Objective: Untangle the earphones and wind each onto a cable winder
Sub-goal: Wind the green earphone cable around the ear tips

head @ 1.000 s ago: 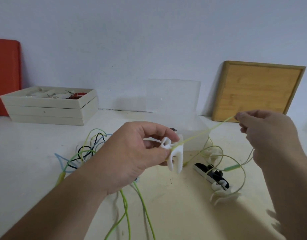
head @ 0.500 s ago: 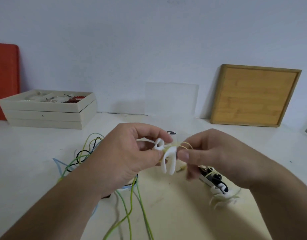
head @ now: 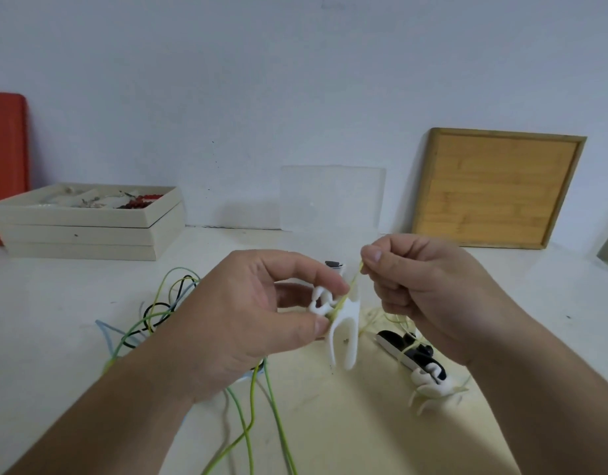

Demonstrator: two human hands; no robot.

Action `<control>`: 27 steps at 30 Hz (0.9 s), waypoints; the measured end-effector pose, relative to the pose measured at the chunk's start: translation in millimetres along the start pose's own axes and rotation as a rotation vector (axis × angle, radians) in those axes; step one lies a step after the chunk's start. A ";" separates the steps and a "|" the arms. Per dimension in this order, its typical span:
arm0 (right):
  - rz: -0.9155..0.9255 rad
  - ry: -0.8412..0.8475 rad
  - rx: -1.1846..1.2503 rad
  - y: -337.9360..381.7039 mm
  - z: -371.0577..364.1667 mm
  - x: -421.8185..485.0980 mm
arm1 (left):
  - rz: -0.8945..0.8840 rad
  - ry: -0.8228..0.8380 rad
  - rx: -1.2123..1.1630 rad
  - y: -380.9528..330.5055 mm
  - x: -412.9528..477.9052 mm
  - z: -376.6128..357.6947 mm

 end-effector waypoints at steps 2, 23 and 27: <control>0.013 -0.018 -0.004 -1.6 -3.1 0.5 | -0.006 0.025 0.015 2.1 -0.1 -0.9; -0.017 0.367 -0.155 2.0 -35.9 -12.8 | -0.216 -0.582 0.207 -2.4 4.6 7.7; 0.092 0.254 -0.167 13.4 -28.1 -15.1 | -0.317 -0.505 0.377 -0.3 4.4 4.7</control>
Point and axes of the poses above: each hand's wrist, its own x-axis towards the middle knuckle, its own z-axis out of the back of the hand, y = z × x, the point moved 1 cm from there along x, towards the middle knuckle, and after that the axes turned 1 degree about -y, right-handed, at the moved point
